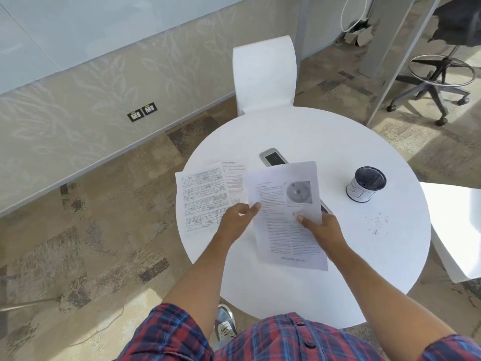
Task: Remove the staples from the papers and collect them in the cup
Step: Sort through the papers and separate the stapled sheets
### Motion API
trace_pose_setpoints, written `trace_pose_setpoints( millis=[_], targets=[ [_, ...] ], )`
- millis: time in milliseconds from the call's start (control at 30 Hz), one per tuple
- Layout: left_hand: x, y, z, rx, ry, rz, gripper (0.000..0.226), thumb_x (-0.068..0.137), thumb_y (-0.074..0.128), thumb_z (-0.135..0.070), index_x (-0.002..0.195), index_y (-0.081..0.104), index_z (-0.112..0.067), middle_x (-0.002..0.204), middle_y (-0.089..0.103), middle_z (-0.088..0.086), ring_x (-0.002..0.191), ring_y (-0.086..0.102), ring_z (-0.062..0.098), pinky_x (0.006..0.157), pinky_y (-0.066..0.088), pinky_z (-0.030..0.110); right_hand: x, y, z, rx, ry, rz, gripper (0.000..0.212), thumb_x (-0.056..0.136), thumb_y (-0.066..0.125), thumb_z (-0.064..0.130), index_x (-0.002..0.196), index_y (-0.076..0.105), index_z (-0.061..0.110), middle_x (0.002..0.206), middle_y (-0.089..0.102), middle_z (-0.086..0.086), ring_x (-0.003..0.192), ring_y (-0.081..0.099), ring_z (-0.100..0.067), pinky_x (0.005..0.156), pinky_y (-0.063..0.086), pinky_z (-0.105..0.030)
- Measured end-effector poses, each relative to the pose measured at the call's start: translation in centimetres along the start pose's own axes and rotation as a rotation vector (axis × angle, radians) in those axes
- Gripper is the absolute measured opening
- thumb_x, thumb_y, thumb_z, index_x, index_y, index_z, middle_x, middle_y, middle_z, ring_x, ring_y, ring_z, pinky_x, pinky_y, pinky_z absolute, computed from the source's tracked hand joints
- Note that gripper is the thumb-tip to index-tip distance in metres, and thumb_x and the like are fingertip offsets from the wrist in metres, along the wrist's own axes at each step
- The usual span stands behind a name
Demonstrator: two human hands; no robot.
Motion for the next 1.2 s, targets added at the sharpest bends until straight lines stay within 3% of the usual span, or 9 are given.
trace_pose_setpoints(
  millis=[100,267,433,533,633,733,833,1033,1200],
  targets=[
    [1.0,-2.0,3.0,0.507,-0.066,-0.026,0.093,0.084,0.059,-0.079,0.154,0.043,-0.02,0.16,0.042,0.002,0.146,0.044,0.025,0.117,0.038,0.046,0.1,0.3,-0.6,0.025,0.074,-0.021,0.021,0.089,0.084,0.023,0.105,0.077,0.011,0.094,0.083,-0.004,0.084,0.08,-0.024,0.074,0.063,-0.037],
    [1.1,-2.6,7.2,0.908,-0.172,0.152,0.107,0.089,0.048,-0.078,0.166,0.005,-0.018,0.175,-0.006,0.003,0.161,0.002,0.029,0.124,0.018,0.055,-0.1,-0.6,-1.9,-0.021,0.129,-0.069,0.014,0.088,0.084,0.021,0.1,0.078,0.015,0.087,0.082,0.0,0.084,0.079,-0.027,0.076,0.063,-0.04],
    [0.8,-1.5,9.4,0.978,-0.162,0.22,0.096,0.094,0.042,-0.075,0.164,0.015,-0.017,0.175,-0.001,0.005,0.161,-0.004,0.032,0.124,0.017,0.056,-0.2,-2.2,-3.2,-0.054,0.163,-0.122,0.014,0.087,0.085,0.023,0.097,0.078,0.017,0.09,0.082,-0.004,0.086,0.078,-0.031,0.083,0.063,-0.046],
    [0.5,-1.5,9.2,0.958,-0.095,0.117,0.077,0.098,0.046,-0.066,0.157,0.037,-0.018,0.17,0.023,0.004,0.16,0.008,0.03,0.121,0.024,0.052,-0.4,-2.6,-3.4,-0.039,0.175,-0.149,0.013,0.087,0.085,0.022,0.096,0.077,0.015,0.091,0.081,-0.005,0.085,0.077,-0.03,0.08,0.062,-0.042],
    [0.0,-1.7,8.3,0.861,-0.012,-0.05,0.043,0.099,0.055,-0.051,0.117,0.073,-0.016,0.127,0.068,0.0,0.135,0.052,0.024,0.108,0.039,0.043,-0.7,-2.6,-3.5,-0.021,0.179,-0.162,0.012,0.088,0.084,0.02,0.095,0.077,0.015,0.091,0.08,-0.006,0.084,0.077,-0.03,0.075,0.06,-0.037],
    [-0.7,-2.2,7.7,0.866,-0.005,-0.172,0.038,0.1,0.054,-0.043,0.08,0.07,-0.015,0.085,0.068,-0.002,0.098,0.067,0.023,0.093,0.048,0.038,-0.8,-2.5,-3.4,-0.036,0.178,-0.161,0.011,0.089,0.083,0.02,0.096,0.076,0.016,0.09,0.08,-0.004,0.084,0.076,-0.029,0.071,0.058,-0.034],
    [-1.1,-3.4,8.3,0.733,-0.14,-0.348,0.029,0.097,0.062,-0.043,0.109,0.071,-0.019,0.113,0.066,0.003,0.114,0.063,0.027,0.096,0.049,0.042,-0.7,-2.6,-3.5,-0.057,0.177,-0.157,0.012,0.088,0.084,0.021,0.097,0.077,0.016,0.09,0.081,-0.004,0.084,0.077,-0.029,0.075,0.06,-0.038],
    [-2.0,-4.7,11.8,0.627,-0.613,-0.311,0.114,0.079,0.076,-0.064,0.158,0.016,-0.008,0.163,0.019,0.023,0.152,0.02,0.042,0.119,0.029,0.06,-0.4,-2.9,-3.5,-0.067,0.19,-0.164,0.013,0.088,0.084,0.021,0.097,0.076,0.015,0.094,0.08,-0.007,0.085,0.077,-0.03,0.082,0.062,-0.043],
    [-2.0,-4.8,13.6,0.465,-0.722,-0.282,0.141,0.068,0.085,-0.065,0.162,-0.003,-0.006,0.162,0.018,0.03,0.15,0.025,0.046,0.117,0.033,0.064,-0.5,-3.1,-3.7,-0.072,0.202,-0.167,0.013,0.089,0.083,0.02,0.098,0.076,0.015,0.093,0.081,-0.006,0.086,0.077,-0.031,0.083,0.063,-0.045]
  ],
)
Point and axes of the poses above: each hand's wrist, its own x-axis towards the middle knuckle, its own y-axis out of the palm, z = x × y, the point moved 5 cm from there along x, towards the middle knuckle
